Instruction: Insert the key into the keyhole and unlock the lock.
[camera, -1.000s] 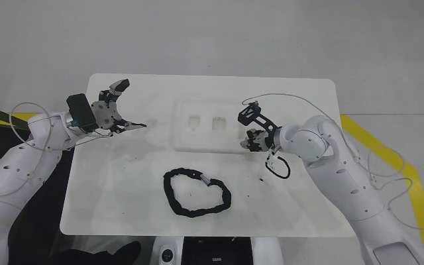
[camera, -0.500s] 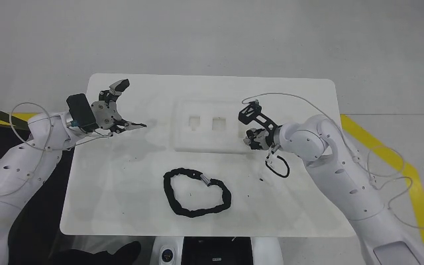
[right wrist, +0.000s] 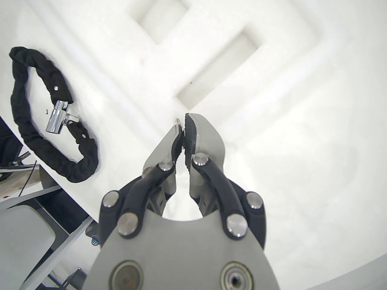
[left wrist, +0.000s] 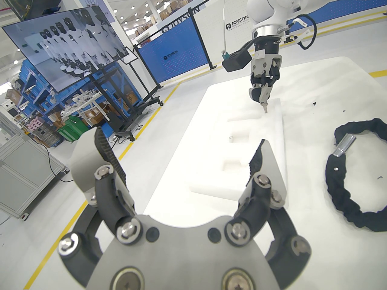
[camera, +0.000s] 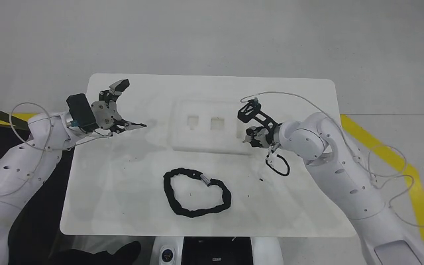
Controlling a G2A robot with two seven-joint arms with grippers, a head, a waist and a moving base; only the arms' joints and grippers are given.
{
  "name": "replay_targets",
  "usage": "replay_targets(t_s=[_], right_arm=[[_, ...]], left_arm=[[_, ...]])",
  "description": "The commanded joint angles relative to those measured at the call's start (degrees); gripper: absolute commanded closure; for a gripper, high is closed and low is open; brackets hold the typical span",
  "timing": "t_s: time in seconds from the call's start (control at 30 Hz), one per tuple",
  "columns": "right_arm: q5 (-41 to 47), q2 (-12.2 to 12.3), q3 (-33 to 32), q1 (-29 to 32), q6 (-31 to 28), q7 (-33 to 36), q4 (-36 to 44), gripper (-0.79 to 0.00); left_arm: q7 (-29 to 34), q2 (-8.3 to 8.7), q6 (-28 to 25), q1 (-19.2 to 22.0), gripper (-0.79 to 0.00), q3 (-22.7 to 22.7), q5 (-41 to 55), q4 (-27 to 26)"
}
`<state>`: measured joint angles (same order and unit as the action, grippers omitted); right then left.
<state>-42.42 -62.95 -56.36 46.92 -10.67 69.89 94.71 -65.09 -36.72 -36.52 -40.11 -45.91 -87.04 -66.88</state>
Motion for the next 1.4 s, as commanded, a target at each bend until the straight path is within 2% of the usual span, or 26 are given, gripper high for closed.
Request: replay_targets(t_s=[0.0,0.07,0.13,0.17,0.5,0.63,0.73,0.77,1.17,1.37], right_arm=[[0.33,0.01,-0.09,0.04,-0.17,-0.17,-0.16,0.0],[0.5,0.03,-0.13,0.14,-0.18,-0.28,-0.35,-0.203],[0.74,0.03,-0.17,0.22,-0.23,-0.52,-0.41,-0.336],[0.79,0.04,-0.18,0.25,-0.28,-0.6,-0.44,-0.351],[1.22,-0.03,0.34,0.33,-0.88,-1.23,-1.2,-0.323],[1.21,-0.07,0.62,0.22,-1.03,-1.34,-1.51,-0.215],[1.24,-0.11,0.89,0.15,-1.17,-1.37,-1.67,-0.015],[1.23,-0.12,0.95,0.11,-1.18,-1.26,-1.7,0.0],[-1.71,0.04,0.95,-0.75,-1.19,-0.48,-0.04,0.0],[-4.93,0.28,1.07,-1.6,-1.98,1.99,1.62,0.0]], left_arm=[[0.0,0.0,0.0,0.0,-0.785,0.0,0.0,0.0],[0.0,0.0,0.0,0.0,-0.785,0.0,0.0,0.0],[0.0,0.0,0.0,0.0,-0.785,0.0,0.0,0.0],[0.0,0.0,0.0,0.0,-0.785,0.0,0.0,0.0],[0.0,0.0,0.0,0.0,-0.785,0.0,0.0,0.0],[0.0,0.0,0.0,0.0,-0.785,0.0,0.0,0.0],[0.0,0.0,0.0,0.0,-0.785,0.0,0.0,0.0],[0.0,0.0,0.0,0.0,-0.785,0.0,0.0,0.0],[0.0,0.0,0.0,0.0,-0.785,0.0,0.0,0.0],[0.0,0.0,0.0,0.0,-0.785,0.0,0.0,0.0]])
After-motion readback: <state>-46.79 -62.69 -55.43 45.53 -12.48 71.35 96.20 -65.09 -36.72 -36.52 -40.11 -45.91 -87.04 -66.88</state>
